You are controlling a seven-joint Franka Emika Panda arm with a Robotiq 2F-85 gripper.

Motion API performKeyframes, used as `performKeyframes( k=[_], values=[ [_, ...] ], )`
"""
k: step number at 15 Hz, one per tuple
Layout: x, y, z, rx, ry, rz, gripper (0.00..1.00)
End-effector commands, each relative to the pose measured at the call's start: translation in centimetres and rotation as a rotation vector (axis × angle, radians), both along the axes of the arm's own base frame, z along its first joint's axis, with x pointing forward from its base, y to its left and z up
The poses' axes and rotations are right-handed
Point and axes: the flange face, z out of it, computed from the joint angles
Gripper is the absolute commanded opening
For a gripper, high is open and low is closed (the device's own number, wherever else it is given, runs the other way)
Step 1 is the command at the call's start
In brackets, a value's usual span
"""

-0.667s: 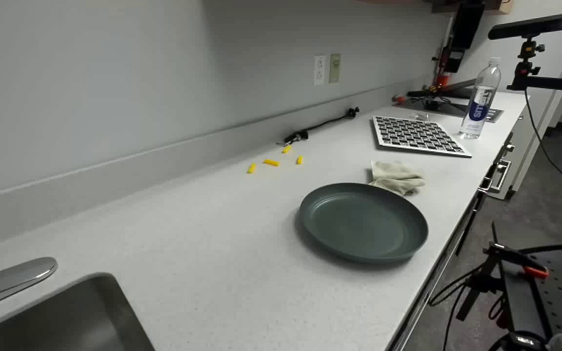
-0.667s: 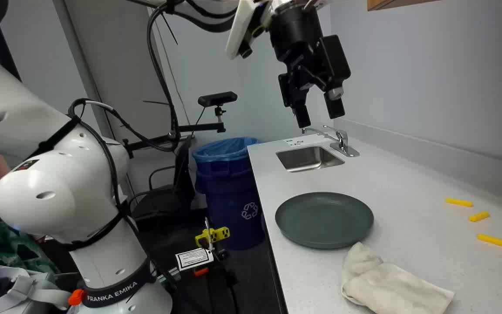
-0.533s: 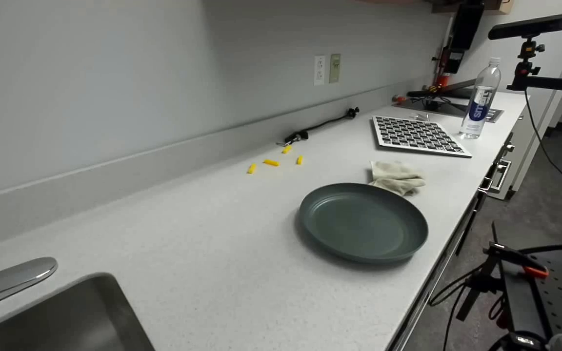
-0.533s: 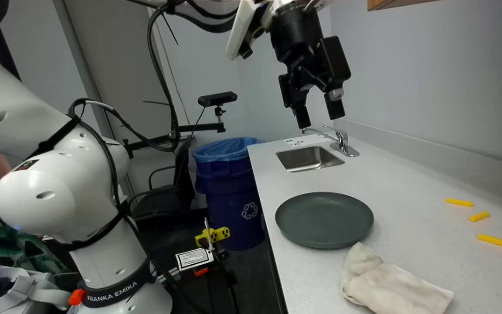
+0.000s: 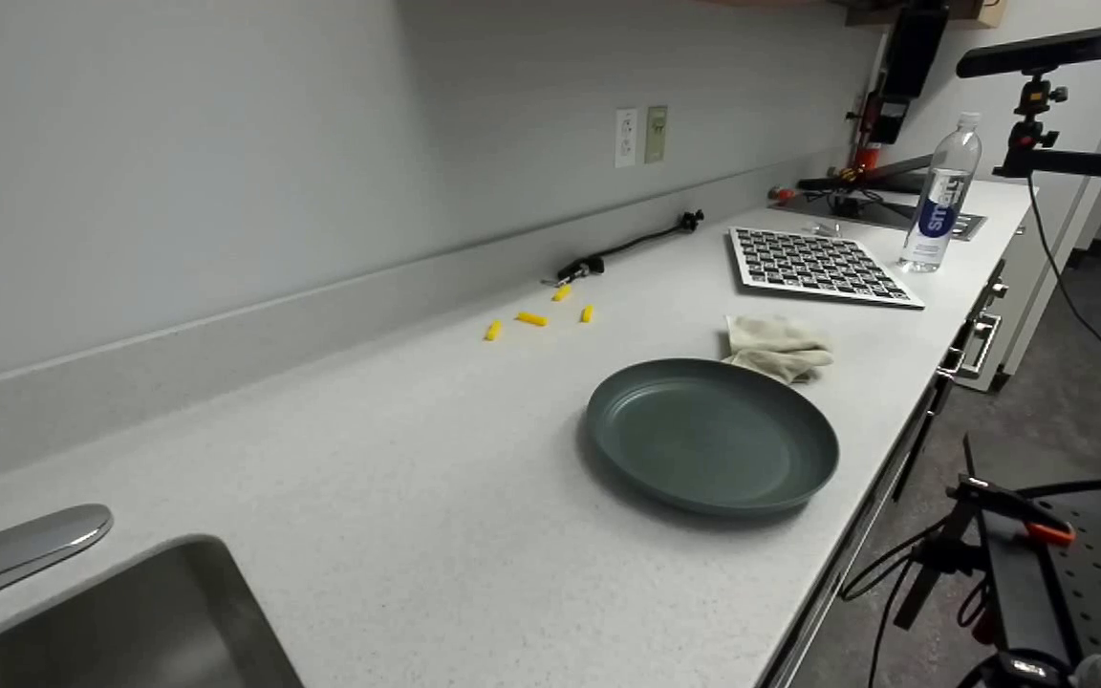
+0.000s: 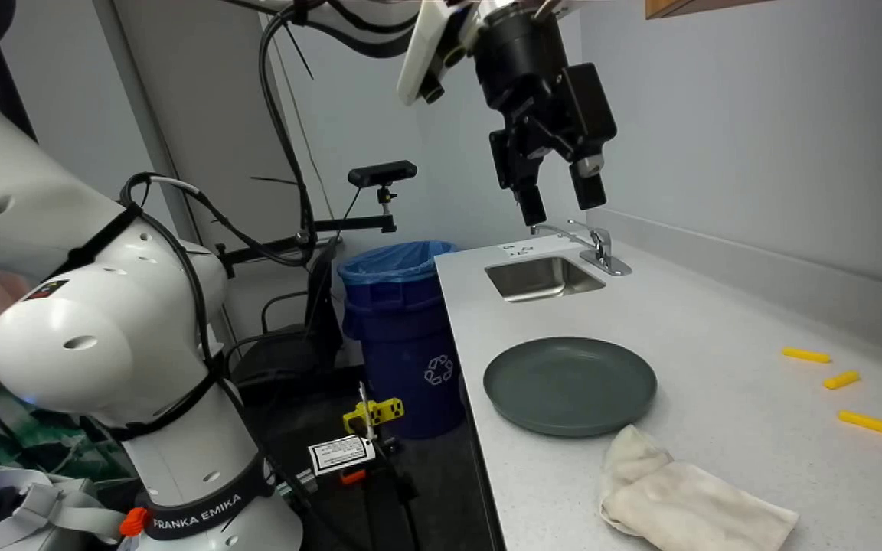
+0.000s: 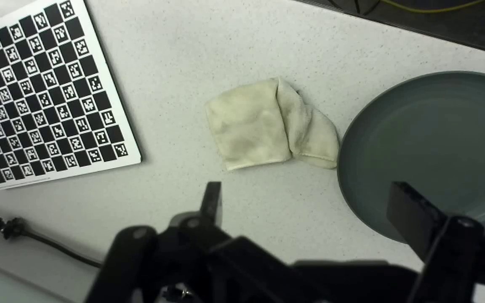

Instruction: Wipe the grey plate using the towel on the countertop

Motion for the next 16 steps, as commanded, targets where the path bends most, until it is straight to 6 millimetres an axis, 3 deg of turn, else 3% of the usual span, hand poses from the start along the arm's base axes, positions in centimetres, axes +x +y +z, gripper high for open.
performKeyframes(
  k=[1, 16],
  values=[
    [0.01, 0.01, 0.07, 0.000, 0.001, 0.000, 1.00],
    [0.04, 0.63, -0.25, 0.092, -0.010, -0.062, 1.00]
  ],
)
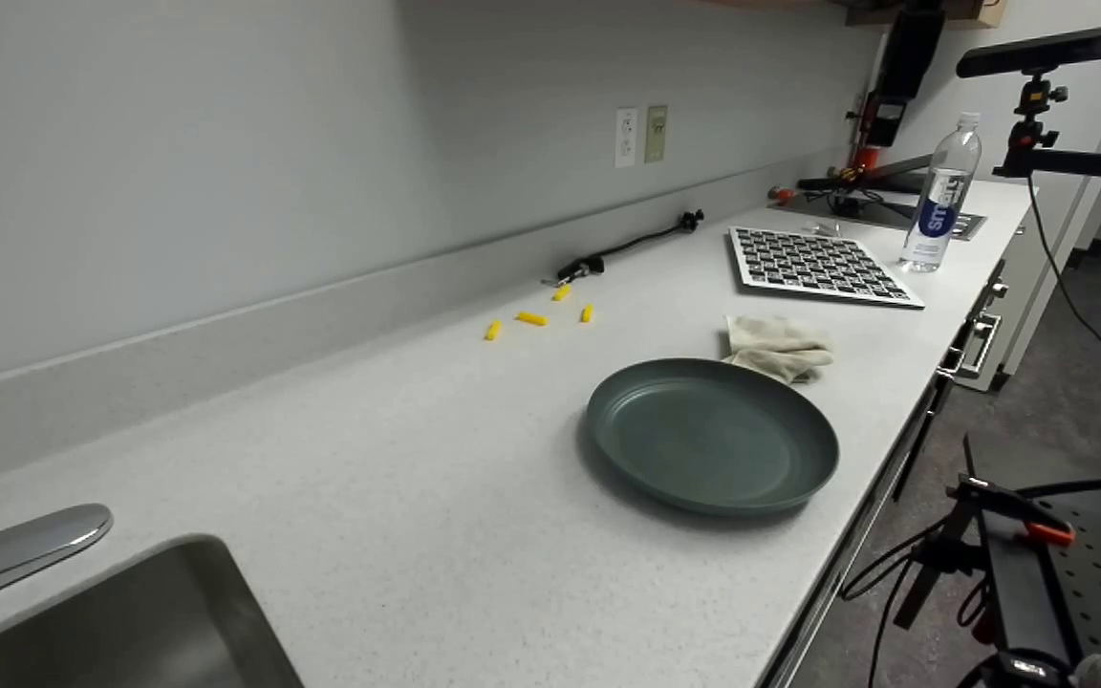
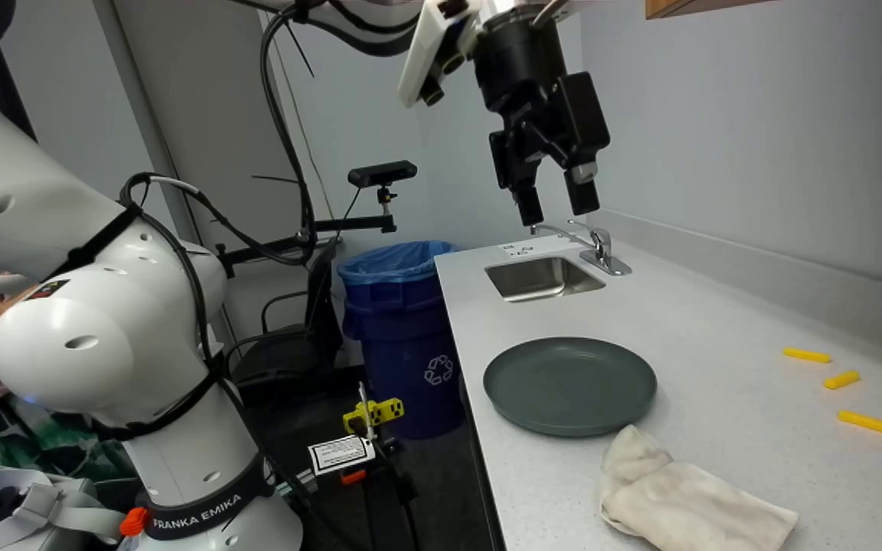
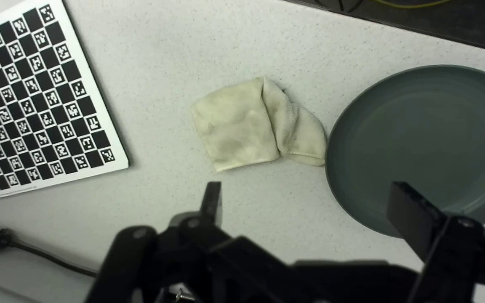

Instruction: Wipe the grey plate using the towel on the countertop

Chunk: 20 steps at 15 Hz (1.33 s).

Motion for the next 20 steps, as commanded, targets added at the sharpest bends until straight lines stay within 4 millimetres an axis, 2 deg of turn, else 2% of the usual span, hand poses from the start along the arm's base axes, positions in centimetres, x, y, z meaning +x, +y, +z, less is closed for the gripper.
performKeyframes(
  k=[1, 2, 3, 5, 6, 9, 11, 15, 17, 20],
  values=[
    [0.0, 0.4, 0.0, 0.065, -0.004, -0.046, 1.00],
    [0.0, 0.4, -0.1, 0.076, -0.006, -0.054, 1.00],
    [6.3, -0.4, 0.7, 0.071, -0.016, -0.067, 1.00],
    [8.0, -0.5, 1.2, 0.063, -0.009, -0.104, 1.00],
    [3.5, -0.2, 1.1, 0.051, -0.032, -0.066, 1.00],
    [7.3, -0.7, 0.6, 0.051, -0.015, -0.086, 1.00],
    [8.0, -0.8, 0.3, 0.052, -0.008, -0.090, 1.00],
    [8.0, -0.8, 0.6, 0.051, -0.014, -0.091, 1.00],
    [8.1, -1.9, -1.4, 0.028, 0.010, -0.102, 1.00],
    [6.8, -4.1, -5.6, 0.003, 0.083, -0.137, 1.00]
  ],
)
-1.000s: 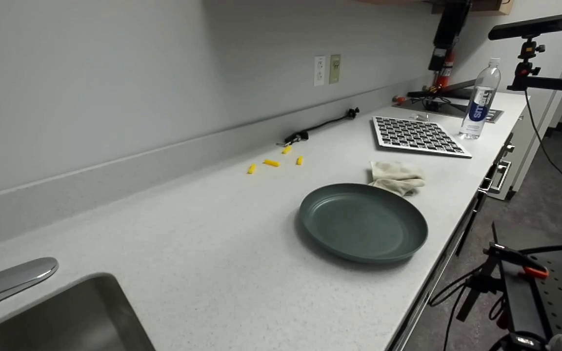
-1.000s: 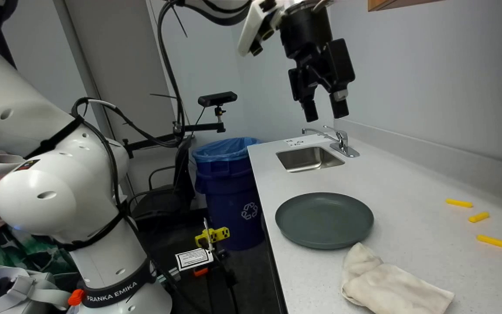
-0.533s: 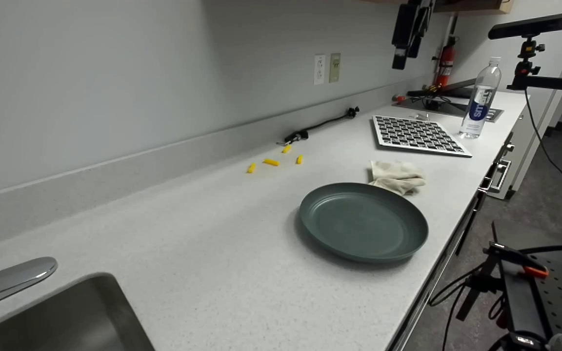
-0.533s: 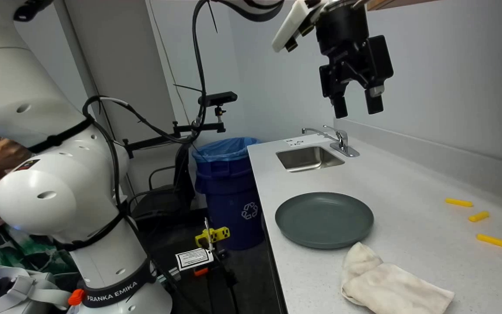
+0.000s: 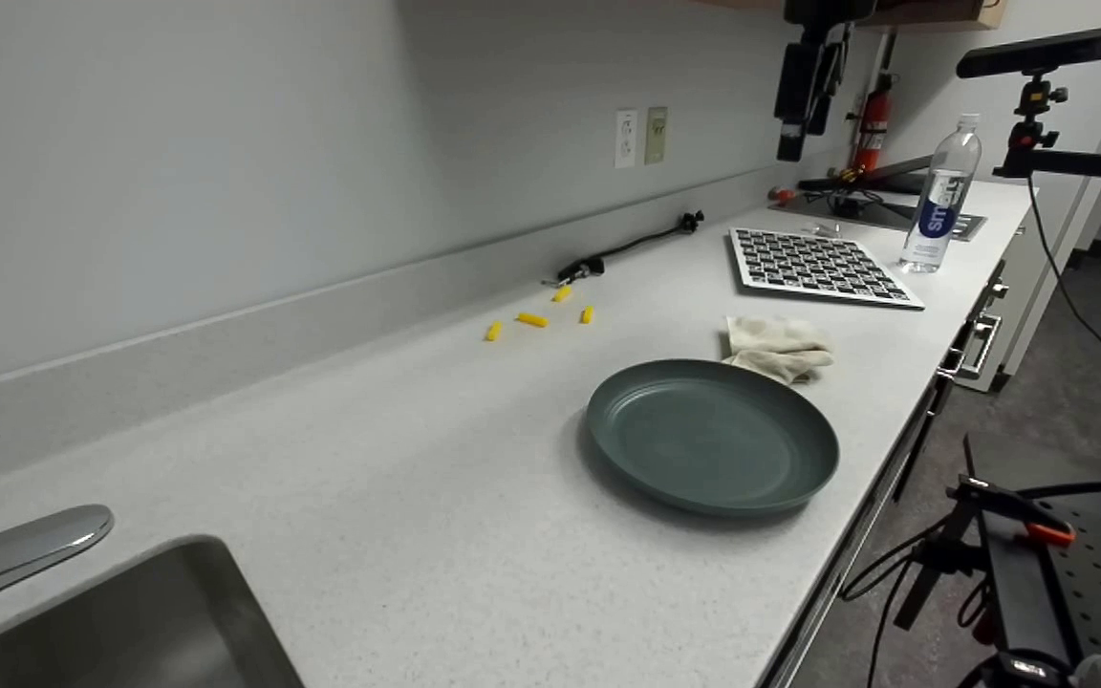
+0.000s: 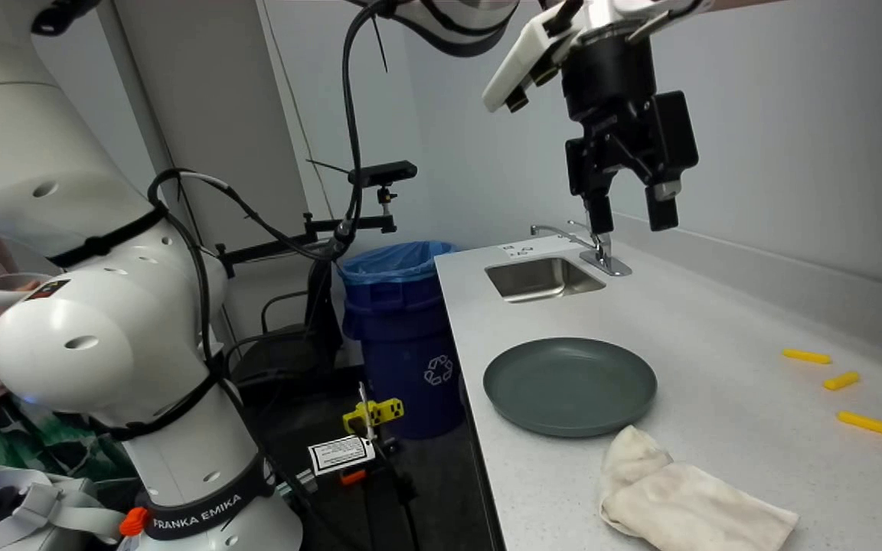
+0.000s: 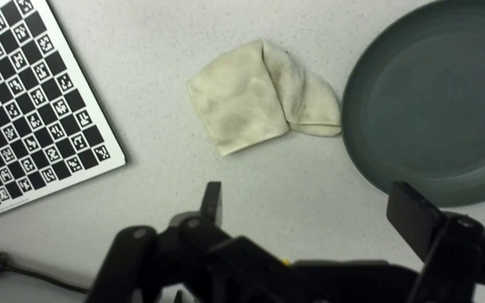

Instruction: Wipe the grey plate using the towel on the countertop

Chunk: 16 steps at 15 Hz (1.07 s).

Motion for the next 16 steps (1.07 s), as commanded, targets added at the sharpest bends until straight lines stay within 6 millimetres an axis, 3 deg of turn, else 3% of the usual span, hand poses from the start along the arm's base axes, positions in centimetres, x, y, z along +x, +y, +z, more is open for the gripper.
performKeyframes(
  k=[1, 4, 7, 11, 12, 16],
  values=[
    [-1.5, -2.7, -5.1, -0.024, 0.070, -0.048, 1.00],
    [-2.5, -4.4, -10.1, -0.005, 0.133, -0.074, 1.00],
    [-1.9, -5.0, -13.4, 0.013, 0.114, -0.118, 1.00],
    [-0.7, -5.1, -16.0, 0.028, 0.096, -0.204, 1.00],
    [-1.3, -4.8, -15.3, 0.021, 0.109, -0.162, 1.00],
    [-1.1, -4.8, -16.4, 0.021, 0.118, -0.185, 1.00]
  ],
)
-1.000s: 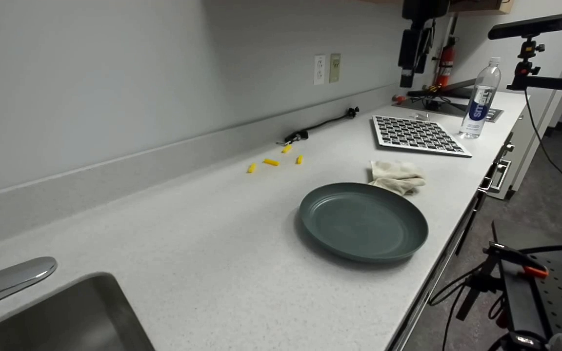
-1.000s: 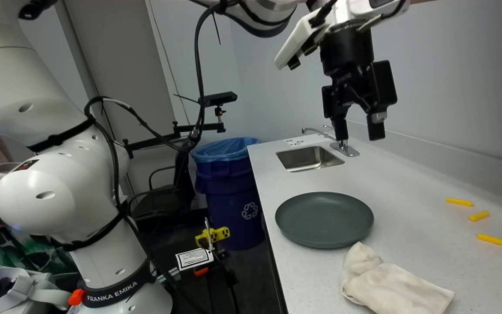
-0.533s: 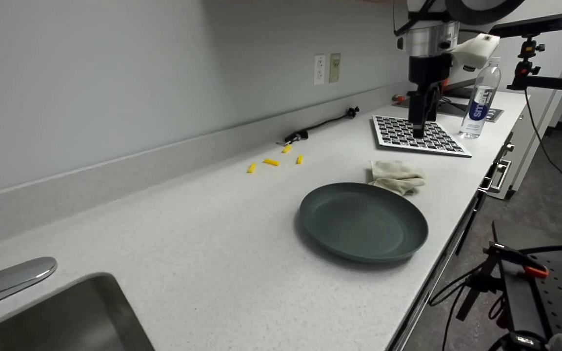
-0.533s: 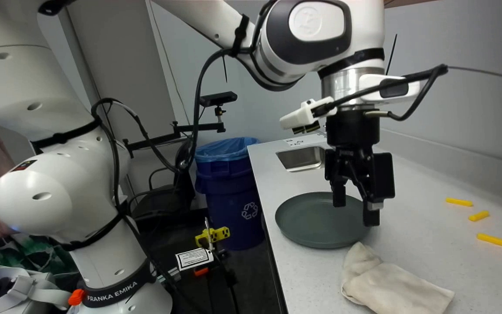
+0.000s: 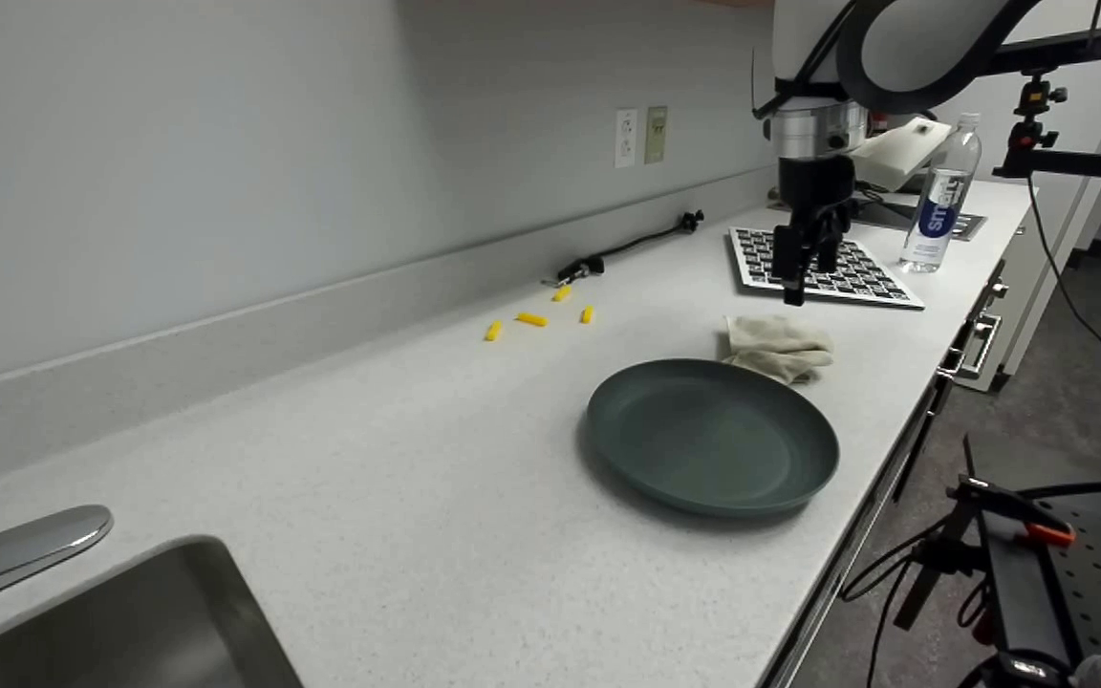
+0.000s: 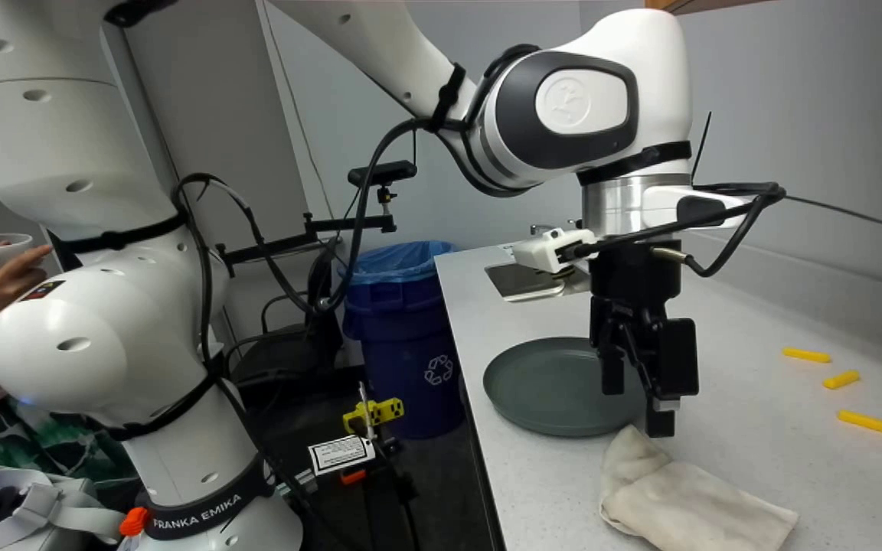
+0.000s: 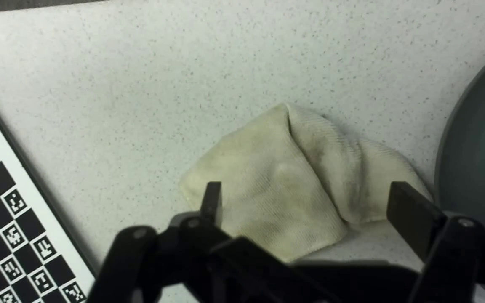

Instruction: Wipe the grey plate using the towel on the countertop

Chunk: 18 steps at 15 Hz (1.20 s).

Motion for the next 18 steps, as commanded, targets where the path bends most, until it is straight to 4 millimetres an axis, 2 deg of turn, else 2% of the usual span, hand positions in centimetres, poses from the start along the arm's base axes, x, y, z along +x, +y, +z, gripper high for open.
performKeyframes(
  k=[1, 2, 8, 10, 14, 15, 16, 18],
  values=[
    [0.1, 0.2, -0.3, 0.003, 0.006, 0.009, 1.00],
    [0.3, -0.1, -0.9, 0.001, 0.019, 0.001, 1.00],
    [1.7, -2.5, -7.7, -0.053, 0.029, -0.066, 1.00],
    [2.4, -3.0, -9.1, -0.066, 0.022, -0.054, 1.00],
    [3.9, -3.9, -10.7, -0.068, 0.014, -0.052, 1.00],
    [4.1, -4.1, -11.0, -0.060, 0.017, -0.057, 0.76],
    [4.1, -4.1, -11.3, -0.051, 0.023, -0.060, 0.74],
    [4.1, -4.1, -11.6, -0.025, 0.026, -0.077, 0.58]
  ],
)
